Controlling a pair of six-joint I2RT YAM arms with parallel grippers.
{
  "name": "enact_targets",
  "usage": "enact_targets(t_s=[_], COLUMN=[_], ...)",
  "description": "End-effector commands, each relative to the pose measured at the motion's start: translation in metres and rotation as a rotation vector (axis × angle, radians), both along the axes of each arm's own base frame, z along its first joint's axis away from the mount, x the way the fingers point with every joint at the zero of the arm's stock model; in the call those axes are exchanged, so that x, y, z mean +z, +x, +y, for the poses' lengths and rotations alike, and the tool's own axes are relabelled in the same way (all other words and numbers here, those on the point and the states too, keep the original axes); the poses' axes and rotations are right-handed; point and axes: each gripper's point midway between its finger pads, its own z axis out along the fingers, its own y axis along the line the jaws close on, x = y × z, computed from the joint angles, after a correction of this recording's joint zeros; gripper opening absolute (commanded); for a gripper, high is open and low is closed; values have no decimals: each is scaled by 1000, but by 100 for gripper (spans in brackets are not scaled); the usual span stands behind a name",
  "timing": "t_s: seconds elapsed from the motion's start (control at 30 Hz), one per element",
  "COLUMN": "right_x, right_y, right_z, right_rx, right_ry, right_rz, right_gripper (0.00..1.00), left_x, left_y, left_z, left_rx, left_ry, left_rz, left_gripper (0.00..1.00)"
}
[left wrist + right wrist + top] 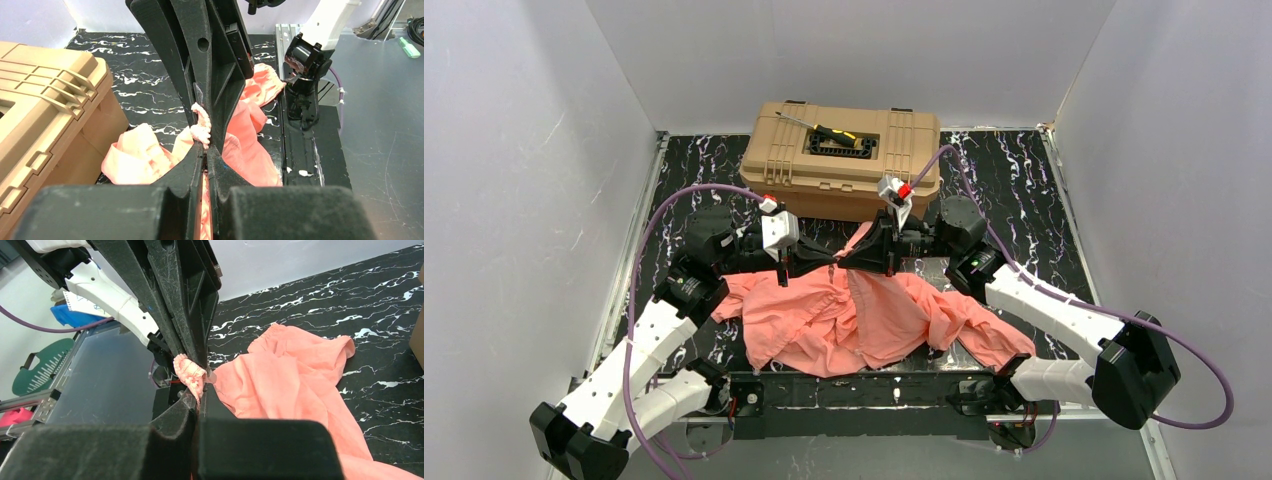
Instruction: Zip up the jacket
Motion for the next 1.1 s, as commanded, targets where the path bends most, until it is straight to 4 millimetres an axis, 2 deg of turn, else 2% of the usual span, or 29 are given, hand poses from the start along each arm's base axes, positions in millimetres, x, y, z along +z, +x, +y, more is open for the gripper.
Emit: enact_targets(t_s=[0.0, 0.03, 0.07, 0.17, 0.23, 0.37, 0.5, 0.67, 0.77, 0.93, 1.07], right_x=[-6, -12, -18, -45, -64, -89, -95, -103, -107, -114, -113], right_y=[0, 2, 2, 9, 14, 15, 12, 7, 5, 7, 12], right_z=[-2, -4, -6, -19, -31, -52, -67, -76, -76, -78, -81], right_rx=[-15, -29, -42, -127, -201, -311, -376, -399, -393, -382, -354], right_ry=[-28, -50, -69, -157, -224, -295, -310, -312, -313, -327, -290], right_rz=[-9, 1, 8, 37, 61, 104, 111, 145, 173, 207, 253], right_gripper=[1, 1, 1, 1, 1, 1, 1, 1, 1, 1, 1], left_x=[19, 16, 13, 3, -15, -48, -99, -161, -180, -198, -214], left_y=[-4, -2, -1, 3, 2, 6, 19, 34, 38, 33, 38], left_z=[2, 3, 3, 4, 4, 0, -1, 4, 4, 2, 3], left_rx=[-5, 8, 12, 22, 7, -44, -69, -97, -116, -138, -106], left_ry=[-27, -21, -13, 15, 56, 115, 212, 364, 408, 464, 518], left_rz=[-41, -36, -33, -42, -22, -60, -106, -177, -177, -202, -254], left_gripper=[4, 21, 30, 51, 58, 59, 62, 67, 68, 68, 65])
